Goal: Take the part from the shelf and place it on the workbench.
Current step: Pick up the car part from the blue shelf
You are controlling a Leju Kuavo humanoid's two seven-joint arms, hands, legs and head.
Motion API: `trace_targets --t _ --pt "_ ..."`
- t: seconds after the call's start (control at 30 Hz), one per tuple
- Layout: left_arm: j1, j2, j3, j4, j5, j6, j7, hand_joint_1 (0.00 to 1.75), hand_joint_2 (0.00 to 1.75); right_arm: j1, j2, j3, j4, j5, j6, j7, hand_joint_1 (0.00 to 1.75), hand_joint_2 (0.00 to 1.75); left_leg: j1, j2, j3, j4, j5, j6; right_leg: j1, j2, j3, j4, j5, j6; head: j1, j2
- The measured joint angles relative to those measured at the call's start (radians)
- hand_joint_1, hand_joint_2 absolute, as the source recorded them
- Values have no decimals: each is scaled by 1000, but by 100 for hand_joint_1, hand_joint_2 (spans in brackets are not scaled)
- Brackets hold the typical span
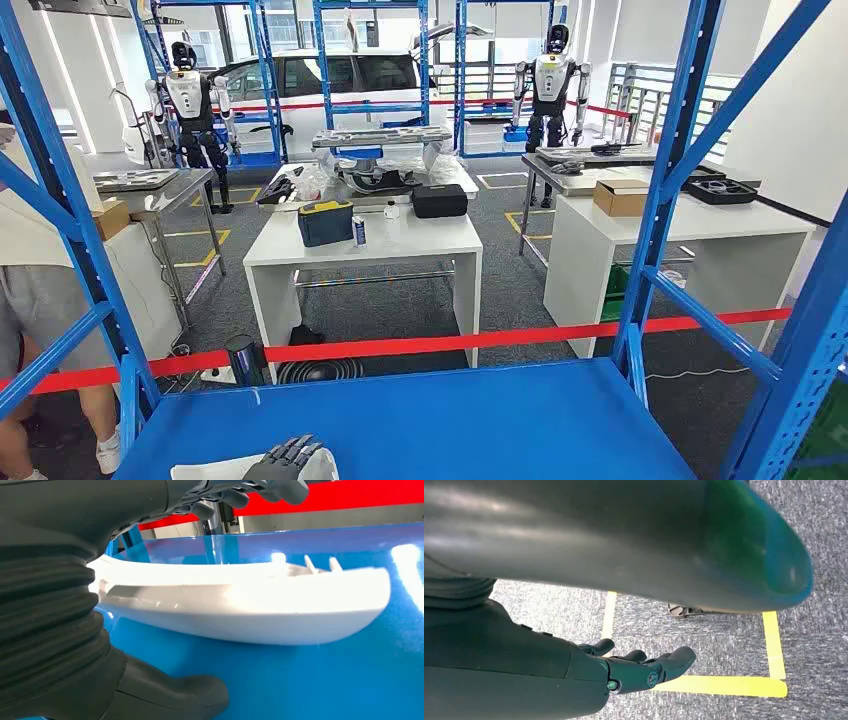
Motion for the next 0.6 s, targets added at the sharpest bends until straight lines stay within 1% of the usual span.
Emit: trace_targets --t 0.43,0.6 --pt "-1 5 -11 22 -7 1 6 0 175 0 0 -3 0 0 0 -1 0 0 0 0 0 0 0 0 0 0 0 0 0 0 0 0" --pt "-10 7 -18 30 -35 0 67 0 175 0 0 -4 0 7 0 -1 0 0 0 0 0 0 0 0 0 0 0 0 0 0 0 0"
